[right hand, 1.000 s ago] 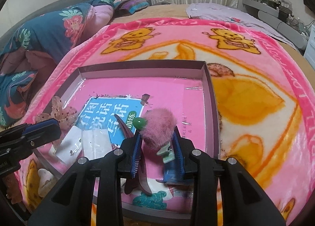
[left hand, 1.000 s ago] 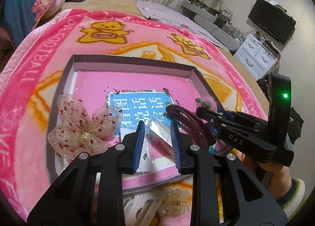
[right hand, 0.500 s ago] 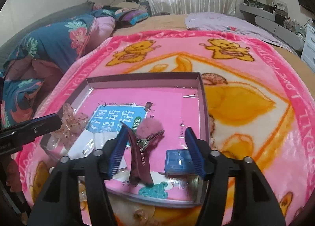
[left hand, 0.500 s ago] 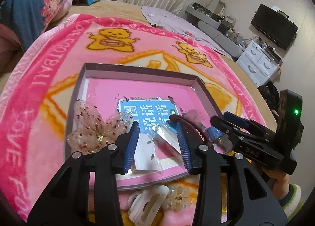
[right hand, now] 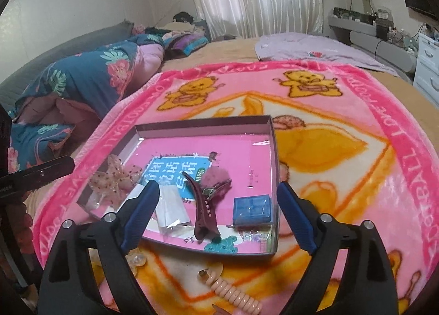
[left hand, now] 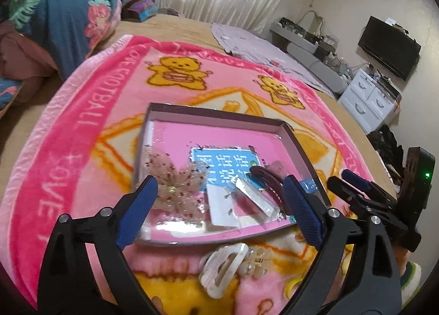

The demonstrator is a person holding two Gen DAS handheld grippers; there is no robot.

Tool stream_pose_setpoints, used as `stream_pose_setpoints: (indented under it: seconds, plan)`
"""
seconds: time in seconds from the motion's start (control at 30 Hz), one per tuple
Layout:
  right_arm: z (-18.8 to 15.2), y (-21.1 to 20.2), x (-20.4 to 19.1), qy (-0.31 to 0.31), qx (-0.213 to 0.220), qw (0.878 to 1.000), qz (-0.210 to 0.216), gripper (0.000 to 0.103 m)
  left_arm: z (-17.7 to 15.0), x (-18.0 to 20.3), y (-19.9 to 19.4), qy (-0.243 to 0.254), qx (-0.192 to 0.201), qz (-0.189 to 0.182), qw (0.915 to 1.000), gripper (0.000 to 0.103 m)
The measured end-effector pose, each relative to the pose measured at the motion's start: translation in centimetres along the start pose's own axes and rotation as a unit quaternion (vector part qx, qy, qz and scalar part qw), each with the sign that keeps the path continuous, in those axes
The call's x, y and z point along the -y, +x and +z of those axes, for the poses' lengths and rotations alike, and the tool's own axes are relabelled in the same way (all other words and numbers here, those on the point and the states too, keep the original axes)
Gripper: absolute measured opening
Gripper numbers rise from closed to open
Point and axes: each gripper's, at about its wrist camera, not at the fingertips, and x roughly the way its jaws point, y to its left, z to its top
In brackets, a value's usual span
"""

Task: Organize jewelry
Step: 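Withdraw both open tools from the tray toward the remaining jewelry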

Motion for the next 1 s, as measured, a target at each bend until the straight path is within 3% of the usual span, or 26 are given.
stream_pose_setpoints:
  seconds: [0.17,1.0]
  plan:
    - [0.1,-2.1,-0.2,0.004,0.02,1.0,0.001,0.088,0.0,-0.4,-2.0,-0.004,0.016,0.006,0.9998,0.094]
    - [-1.3,-10.5,-3.6,-0.029,0.076,0.997,0.009,0.095,-1.9,0.9,-8.4,0.012,0.056,-0.001,0.9984,0.094]
